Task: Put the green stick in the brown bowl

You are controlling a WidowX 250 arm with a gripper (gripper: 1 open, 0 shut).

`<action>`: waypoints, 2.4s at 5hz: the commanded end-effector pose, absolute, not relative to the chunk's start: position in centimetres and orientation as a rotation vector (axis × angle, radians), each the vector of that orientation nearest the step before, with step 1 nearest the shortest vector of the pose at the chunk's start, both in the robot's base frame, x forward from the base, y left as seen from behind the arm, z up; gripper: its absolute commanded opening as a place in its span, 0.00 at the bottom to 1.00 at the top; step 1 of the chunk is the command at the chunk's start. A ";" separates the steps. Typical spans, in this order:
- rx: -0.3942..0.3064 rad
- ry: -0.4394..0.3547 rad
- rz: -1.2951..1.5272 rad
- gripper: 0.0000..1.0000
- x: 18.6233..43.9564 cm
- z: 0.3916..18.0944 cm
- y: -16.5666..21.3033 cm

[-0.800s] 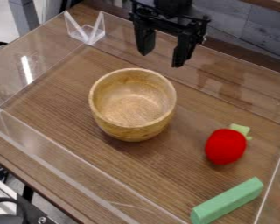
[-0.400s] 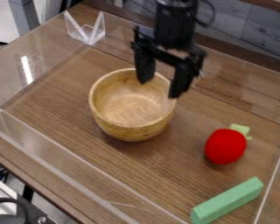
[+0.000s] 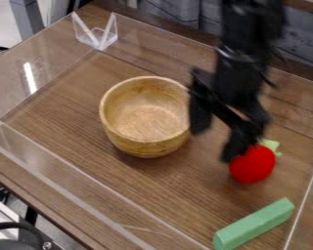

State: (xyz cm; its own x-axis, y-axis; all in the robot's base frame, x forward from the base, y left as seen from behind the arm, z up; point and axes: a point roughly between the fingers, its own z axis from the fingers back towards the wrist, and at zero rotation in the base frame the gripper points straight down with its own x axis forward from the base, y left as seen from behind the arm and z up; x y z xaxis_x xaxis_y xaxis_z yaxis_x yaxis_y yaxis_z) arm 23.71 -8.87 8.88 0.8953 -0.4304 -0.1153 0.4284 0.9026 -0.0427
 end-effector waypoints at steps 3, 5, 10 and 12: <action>-0.003 0.035 -0.590 1.00 21.2 4.7 -15.1; 0.031 -0.020 -0.562 1.00 21.0 2.7 -15.2; -0.042 -0.163 -0.588 1.00 22.0 5.7 -14.3; -0.032 -0.165 -0.409 1.00 21.4 5.4 -14.0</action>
State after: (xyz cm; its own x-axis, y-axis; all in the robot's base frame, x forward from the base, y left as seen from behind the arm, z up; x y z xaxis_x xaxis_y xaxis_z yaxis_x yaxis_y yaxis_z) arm 20.92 -13.57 4.12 0.9129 -0.3917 0.1146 0.3932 0.9194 0.0098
